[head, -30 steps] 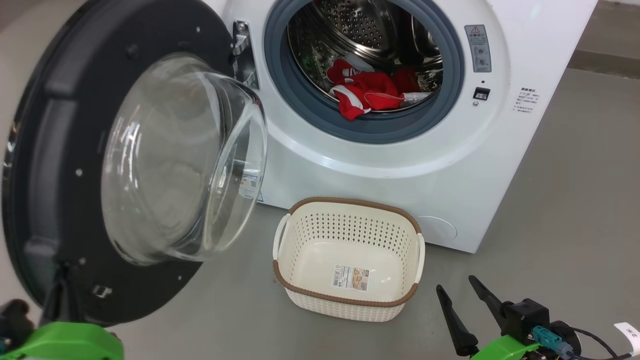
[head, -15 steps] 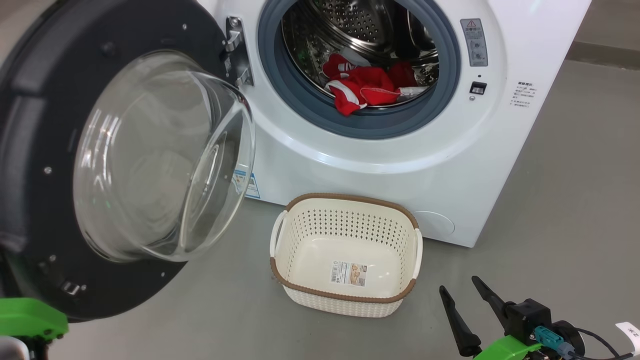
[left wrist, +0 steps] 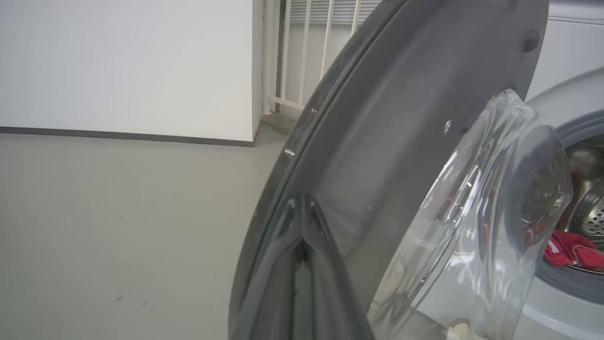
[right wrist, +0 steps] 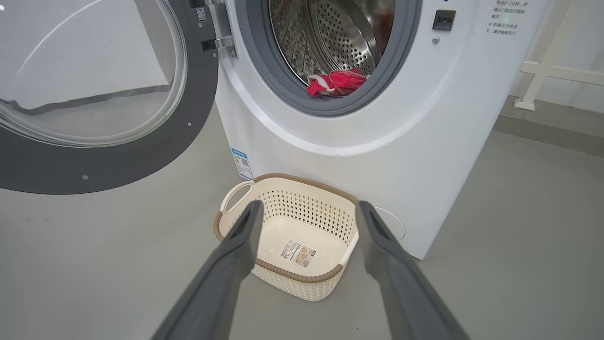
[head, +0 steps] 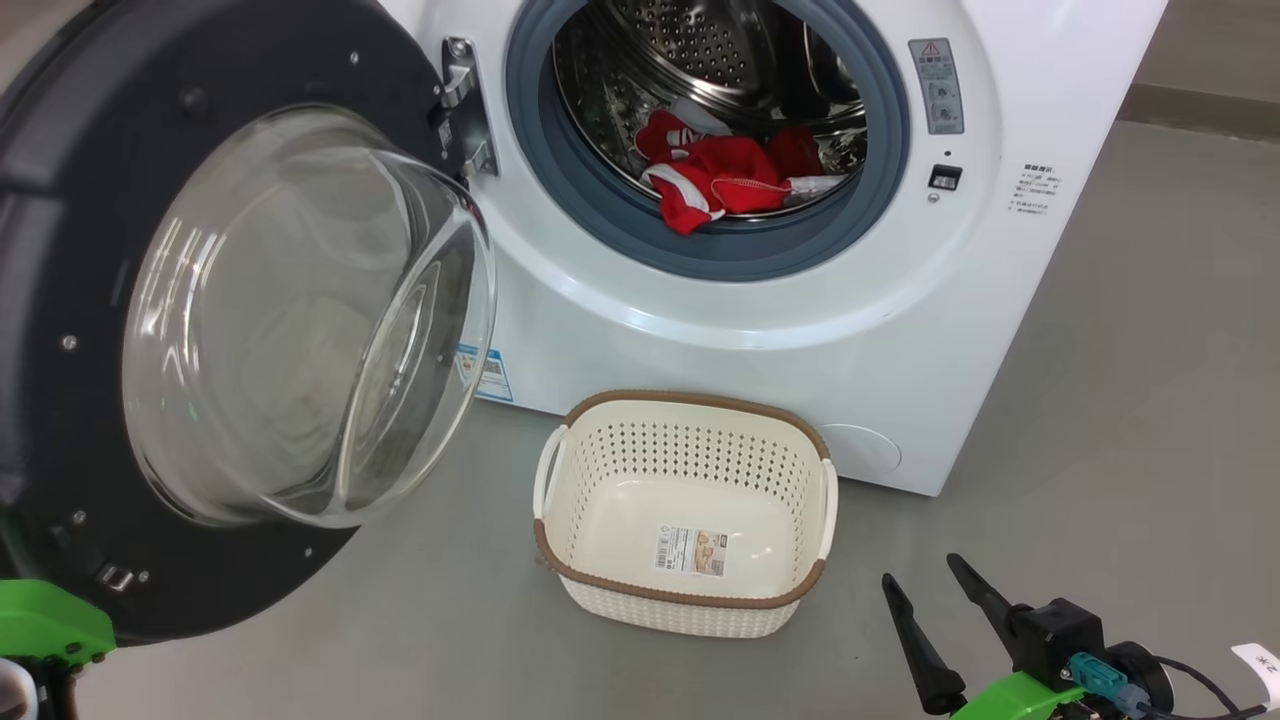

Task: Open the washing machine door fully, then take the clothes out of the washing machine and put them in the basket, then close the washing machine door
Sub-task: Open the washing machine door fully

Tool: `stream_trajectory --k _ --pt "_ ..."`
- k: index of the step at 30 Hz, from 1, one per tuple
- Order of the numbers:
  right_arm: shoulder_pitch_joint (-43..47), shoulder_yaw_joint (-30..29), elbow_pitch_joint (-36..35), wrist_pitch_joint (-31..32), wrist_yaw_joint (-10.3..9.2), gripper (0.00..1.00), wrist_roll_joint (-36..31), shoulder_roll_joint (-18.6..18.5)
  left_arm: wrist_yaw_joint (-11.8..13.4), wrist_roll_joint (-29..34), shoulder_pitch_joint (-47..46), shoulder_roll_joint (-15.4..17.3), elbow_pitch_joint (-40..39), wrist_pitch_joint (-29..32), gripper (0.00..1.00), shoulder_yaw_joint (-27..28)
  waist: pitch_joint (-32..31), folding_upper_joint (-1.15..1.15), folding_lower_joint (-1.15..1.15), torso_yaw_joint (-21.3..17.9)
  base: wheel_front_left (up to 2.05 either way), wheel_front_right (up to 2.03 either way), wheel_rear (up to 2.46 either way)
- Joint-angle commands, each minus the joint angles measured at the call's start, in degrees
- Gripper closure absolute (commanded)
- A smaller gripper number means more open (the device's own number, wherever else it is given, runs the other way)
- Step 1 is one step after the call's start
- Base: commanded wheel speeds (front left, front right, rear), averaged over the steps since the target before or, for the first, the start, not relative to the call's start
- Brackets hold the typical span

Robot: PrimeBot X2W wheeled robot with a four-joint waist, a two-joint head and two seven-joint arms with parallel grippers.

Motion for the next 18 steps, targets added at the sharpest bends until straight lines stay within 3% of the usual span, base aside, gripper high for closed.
stream_trajectory --k 1,18 --pt "-1.7 1.1 -1.0 -0.8 0.37 0.0 -0.2 -0.6 0.1 -0.2 -2.9 3.4 -0.3 -0.7 1.0 2.5 -0.3 0.0 0.0 -0.1 0.0 0.0 0.0" --pt "-2.1 1.7 -0.1 -0.8 0.37 0.0 0.3 -0.2 -0.8 -1.3 -3.8 5.0 4.4 -1.1 1.0 2.7 -1.3 0.0 0.0 -1.0 0.0 0.0 0.0"
